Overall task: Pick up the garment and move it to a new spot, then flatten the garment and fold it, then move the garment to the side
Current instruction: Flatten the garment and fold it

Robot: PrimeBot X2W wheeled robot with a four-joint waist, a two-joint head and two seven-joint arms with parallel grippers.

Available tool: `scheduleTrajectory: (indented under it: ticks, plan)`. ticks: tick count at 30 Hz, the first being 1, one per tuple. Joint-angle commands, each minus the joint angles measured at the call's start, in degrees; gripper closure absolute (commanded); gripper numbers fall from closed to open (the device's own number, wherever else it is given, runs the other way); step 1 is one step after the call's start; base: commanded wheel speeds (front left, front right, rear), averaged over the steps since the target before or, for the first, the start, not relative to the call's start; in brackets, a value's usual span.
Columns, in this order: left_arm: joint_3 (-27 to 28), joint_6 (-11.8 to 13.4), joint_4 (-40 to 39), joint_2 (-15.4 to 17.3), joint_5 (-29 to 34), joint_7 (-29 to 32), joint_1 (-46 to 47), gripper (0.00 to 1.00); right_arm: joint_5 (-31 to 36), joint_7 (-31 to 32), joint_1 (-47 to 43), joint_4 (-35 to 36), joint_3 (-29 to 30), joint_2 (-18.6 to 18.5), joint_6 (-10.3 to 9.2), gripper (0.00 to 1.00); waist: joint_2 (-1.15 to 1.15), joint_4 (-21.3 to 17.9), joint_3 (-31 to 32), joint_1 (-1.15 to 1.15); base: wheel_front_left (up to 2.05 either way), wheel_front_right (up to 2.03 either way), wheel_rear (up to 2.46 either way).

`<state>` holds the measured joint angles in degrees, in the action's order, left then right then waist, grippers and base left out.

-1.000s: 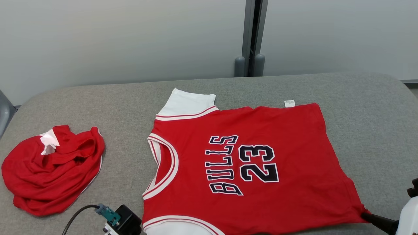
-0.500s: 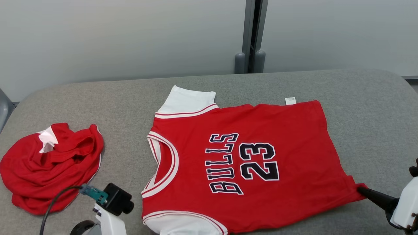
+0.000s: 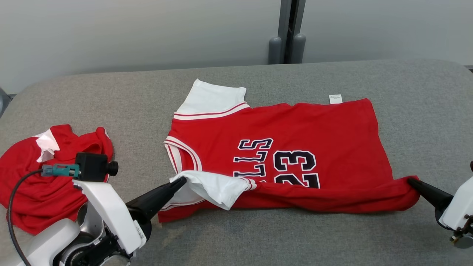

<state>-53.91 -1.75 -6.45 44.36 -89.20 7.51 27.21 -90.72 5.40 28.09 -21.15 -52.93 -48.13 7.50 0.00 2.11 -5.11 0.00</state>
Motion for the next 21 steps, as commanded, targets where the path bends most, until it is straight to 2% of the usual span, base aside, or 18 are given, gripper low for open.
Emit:
scheduleTrajectory:
  ticks: [1, 5, 21]
  plan:
    - [0.8, -0.4, 1.8, -0.9, -0.5, -0.7, 1.0, 1.00, 0.4, -0.7, 0.9, -0.6, 0.2, 0.6, -0.02, 1.00, 0.00, 0.0, -0.8, 0.00, 0.00, 0.00, 0.00]
    - [1.1, -1.0, 5.5, -3.0, -0.6, -1.4, 2.0, 1.00, 1.2, -2.0, 2.0, -2.3, 0.6, 1.8, -0.02, 1.00, 0.00, -0.2, -1.8, 0.00, 0.00, 0.00, 0.00]
    - [0.6, -1.9, 13.7, -6.4, 0.0, 0.0, 4.8, 1.00, 5.7, -7.1, 6.0, -7.1, 0.4, 6.4, -0.02, 1.00, 0.00, -1.0, -6.3, 0.00, 0.00, 0.00, 0.00]
